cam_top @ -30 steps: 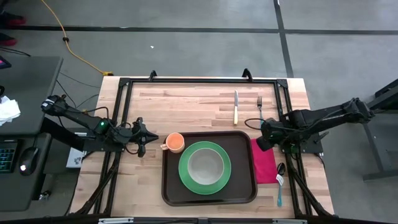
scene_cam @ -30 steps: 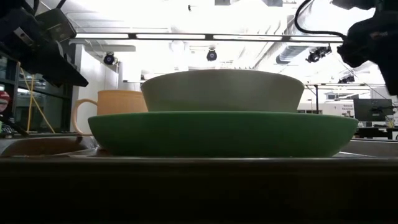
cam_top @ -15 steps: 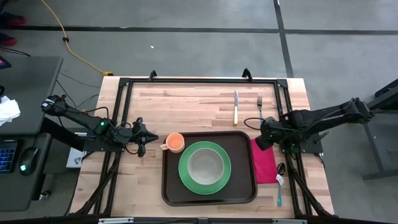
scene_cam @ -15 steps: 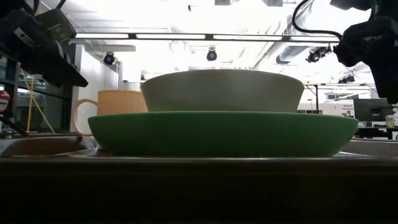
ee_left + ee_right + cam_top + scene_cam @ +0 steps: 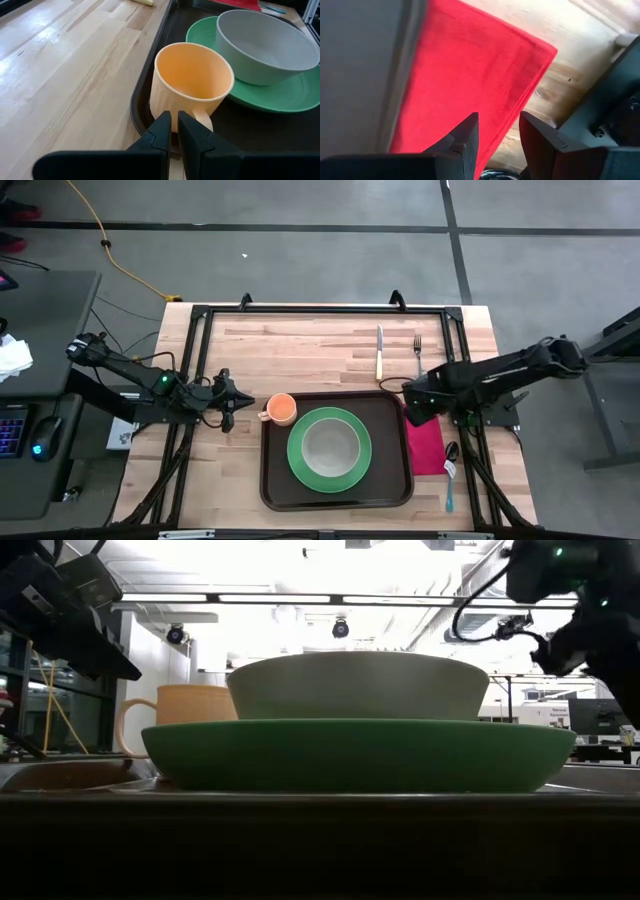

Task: Set up tray
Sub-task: Put the red napkin beside the green plate on the tray

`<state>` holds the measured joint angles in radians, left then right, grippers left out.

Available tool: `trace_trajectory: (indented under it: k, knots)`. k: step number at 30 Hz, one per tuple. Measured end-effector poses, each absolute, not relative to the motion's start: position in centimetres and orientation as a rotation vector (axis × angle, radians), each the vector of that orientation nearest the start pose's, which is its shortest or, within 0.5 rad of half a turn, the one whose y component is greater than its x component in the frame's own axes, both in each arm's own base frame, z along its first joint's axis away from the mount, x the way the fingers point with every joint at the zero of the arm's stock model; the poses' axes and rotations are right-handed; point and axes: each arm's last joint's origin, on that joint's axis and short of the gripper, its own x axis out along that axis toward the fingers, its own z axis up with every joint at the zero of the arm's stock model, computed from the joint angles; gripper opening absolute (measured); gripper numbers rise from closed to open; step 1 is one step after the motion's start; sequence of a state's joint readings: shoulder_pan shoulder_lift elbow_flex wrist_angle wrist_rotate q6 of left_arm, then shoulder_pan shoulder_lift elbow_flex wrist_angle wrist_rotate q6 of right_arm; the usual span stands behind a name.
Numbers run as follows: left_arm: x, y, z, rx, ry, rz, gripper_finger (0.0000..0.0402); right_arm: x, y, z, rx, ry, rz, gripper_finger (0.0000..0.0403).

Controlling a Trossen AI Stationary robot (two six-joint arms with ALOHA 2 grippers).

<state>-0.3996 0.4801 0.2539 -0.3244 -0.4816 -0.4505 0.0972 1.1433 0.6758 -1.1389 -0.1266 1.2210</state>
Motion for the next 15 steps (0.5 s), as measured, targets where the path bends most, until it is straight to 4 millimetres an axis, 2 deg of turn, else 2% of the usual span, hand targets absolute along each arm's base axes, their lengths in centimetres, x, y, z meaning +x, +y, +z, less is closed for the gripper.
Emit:
trace_trajectory:
  k: [15]
  knots:
    - [11.3, -3.3, 18.0, -0.204, 0.473, 0.191, 0.0062, 16.7, 1.9, 15.9, 0.884, 1.708, -0.919, 0.0119]
